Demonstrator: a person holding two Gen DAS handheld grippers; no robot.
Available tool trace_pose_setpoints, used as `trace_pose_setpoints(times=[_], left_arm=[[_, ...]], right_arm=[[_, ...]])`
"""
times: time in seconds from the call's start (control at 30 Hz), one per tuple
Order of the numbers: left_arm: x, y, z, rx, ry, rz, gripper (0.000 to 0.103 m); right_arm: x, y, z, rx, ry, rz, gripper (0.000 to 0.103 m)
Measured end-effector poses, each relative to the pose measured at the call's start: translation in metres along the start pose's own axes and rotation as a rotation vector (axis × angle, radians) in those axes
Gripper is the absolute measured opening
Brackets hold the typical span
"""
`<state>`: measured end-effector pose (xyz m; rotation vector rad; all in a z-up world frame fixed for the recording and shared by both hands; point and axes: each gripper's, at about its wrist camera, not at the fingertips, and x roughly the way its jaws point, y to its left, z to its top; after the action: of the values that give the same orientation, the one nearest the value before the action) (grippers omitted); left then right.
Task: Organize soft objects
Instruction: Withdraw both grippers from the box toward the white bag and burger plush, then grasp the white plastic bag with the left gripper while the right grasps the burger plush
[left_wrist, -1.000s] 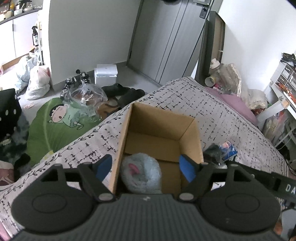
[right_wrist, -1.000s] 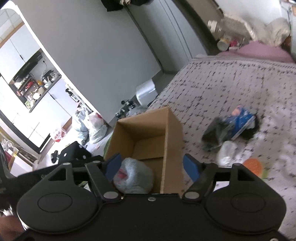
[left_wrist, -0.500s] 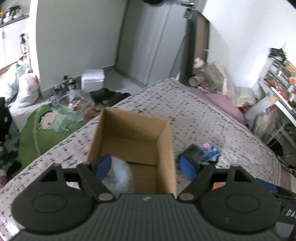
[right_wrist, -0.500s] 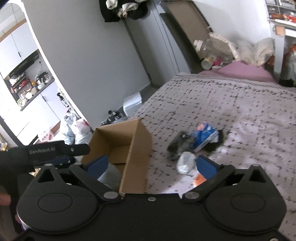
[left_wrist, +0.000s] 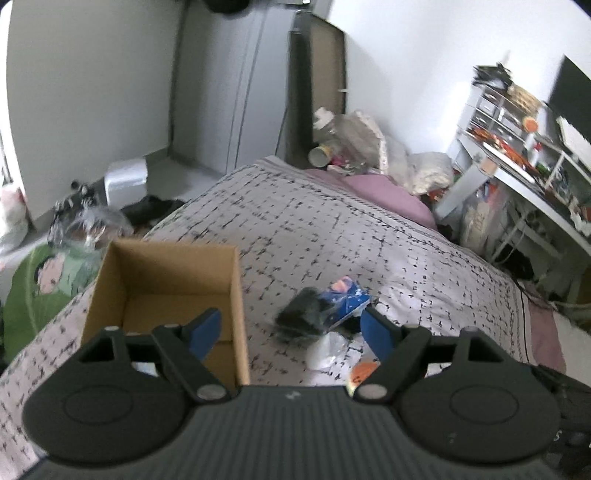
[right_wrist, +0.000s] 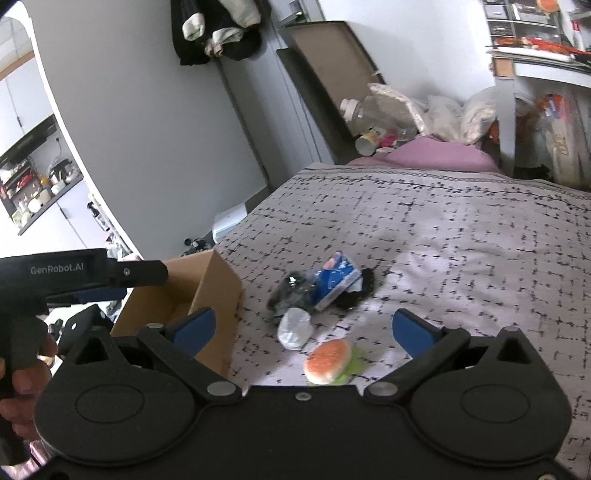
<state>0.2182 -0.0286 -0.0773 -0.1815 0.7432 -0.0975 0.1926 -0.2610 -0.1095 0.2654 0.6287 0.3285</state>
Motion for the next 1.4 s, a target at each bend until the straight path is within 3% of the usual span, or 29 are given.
trace_pose_setpoints(times=[0.3, 0.47, 0.73, 1.13, 1.4], left_arm=[[0.024, -0.036, -0.001, 0.074, 0.041, -0.041, 0.081], [0.038, -0.047, -0.009, 0.08, 0.072, -0.027, 0.08], [0.056, -0.053, -0.021, 0.09, 0.111, -0.043, 0.076], [0.094, -0.046, -0.032, 0.068, 0.206, -0.026, 0.047], [0.108, -0.043, -0.034, 0.064, 0.233, -0.016, 0.045]], right_arm=[[-0.006, -0.029, -0.005, 0.022, -0.018, -0.03, 0.103], [-0.003, -0.047, -0.011, 0.051, -0.009, -0.025, 0.102], [0.012, -0.066, -0.026, 0.062, 0.028, -0.018, 0.091], [0.053, -0.058, -0.037, 0.07, 0.124, 0.053, 0.08], [0.083, -0.049, -0.041, 0.051, 0.166, 0.067, 0.079]])
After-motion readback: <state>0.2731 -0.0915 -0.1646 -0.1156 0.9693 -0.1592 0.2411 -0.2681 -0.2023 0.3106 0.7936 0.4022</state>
